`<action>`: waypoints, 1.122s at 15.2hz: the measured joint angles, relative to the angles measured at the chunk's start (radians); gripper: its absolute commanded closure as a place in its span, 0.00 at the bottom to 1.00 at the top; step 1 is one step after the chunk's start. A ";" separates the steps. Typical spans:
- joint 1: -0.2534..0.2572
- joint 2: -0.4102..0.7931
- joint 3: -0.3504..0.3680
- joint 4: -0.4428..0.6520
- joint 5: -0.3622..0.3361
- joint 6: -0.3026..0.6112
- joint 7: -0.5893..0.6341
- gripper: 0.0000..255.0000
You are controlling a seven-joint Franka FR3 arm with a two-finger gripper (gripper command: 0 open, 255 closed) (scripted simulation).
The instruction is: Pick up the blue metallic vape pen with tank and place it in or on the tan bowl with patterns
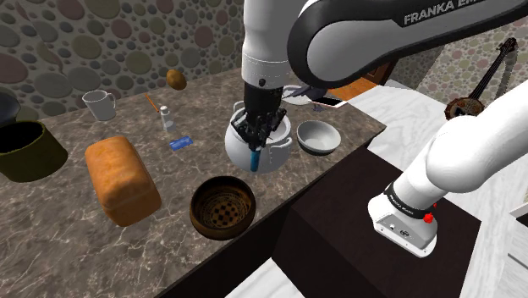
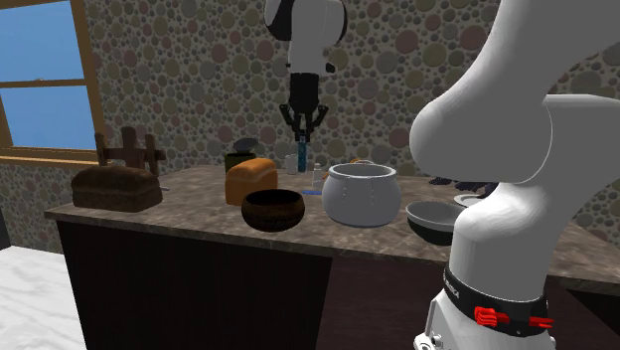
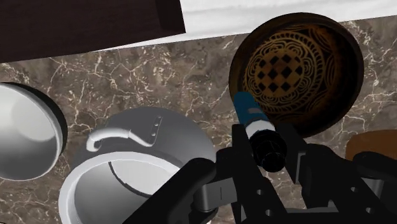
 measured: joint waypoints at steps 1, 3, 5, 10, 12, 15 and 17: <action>-0.002 0.035 0.020 0.042 -0.020 -0.009 0.031 1.00; -0.001 0.100 0.054 0.109 -0.061 -0.017 0.089 1.00; 0.005 0.178 0.088 0.189 -0.115 -0.032 0.156 1.00; 0.035 0.320 0.123 0.302 -0.222 -0.036 0.266 1.00; 0.037 0.335 0.123 0.288 -0.233 -0.011 0.273 1.00; 0.040 0.346 0.123 0.259 -0.242 0.025 0.280 1.00; 0.042 0.360 0.121 0.245 -0.254 0.050 0.286 1.00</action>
